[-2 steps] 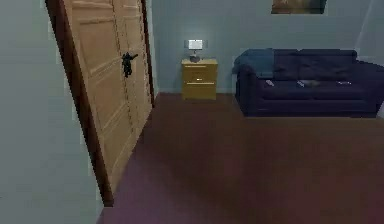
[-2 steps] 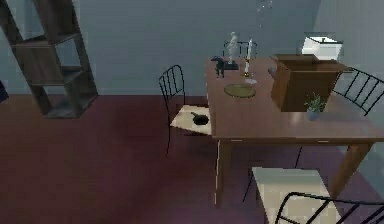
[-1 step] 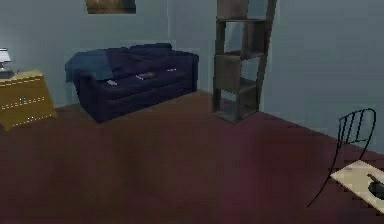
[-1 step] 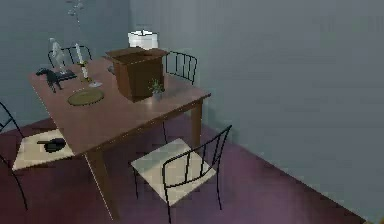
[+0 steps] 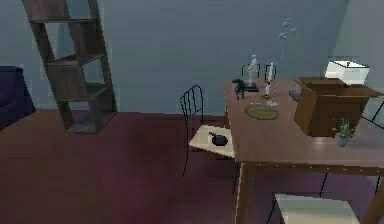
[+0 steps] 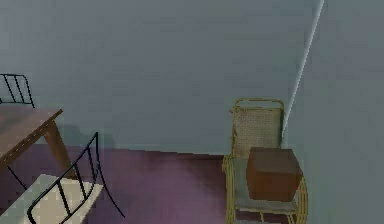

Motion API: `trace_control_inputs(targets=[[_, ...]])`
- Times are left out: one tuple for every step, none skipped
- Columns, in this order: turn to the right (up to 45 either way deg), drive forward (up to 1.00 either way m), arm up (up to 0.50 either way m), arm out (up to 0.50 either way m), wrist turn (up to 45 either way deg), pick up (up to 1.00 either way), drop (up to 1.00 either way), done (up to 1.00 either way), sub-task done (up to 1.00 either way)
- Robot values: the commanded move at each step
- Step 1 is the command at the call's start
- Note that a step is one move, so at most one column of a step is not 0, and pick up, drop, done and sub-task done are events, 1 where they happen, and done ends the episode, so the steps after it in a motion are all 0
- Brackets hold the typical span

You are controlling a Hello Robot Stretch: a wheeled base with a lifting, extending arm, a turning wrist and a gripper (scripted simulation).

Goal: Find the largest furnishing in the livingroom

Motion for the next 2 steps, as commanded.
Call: trace_control_inputs(targets=[[0.0, 0.05, 0.0, 0.0, 0.0, 0.0, 0.0, 0.0, 0.0], [-45.0, 0.0, 0.0, 0.0, 0.0, 0.0, 0.0, 0.0, 0.0]])
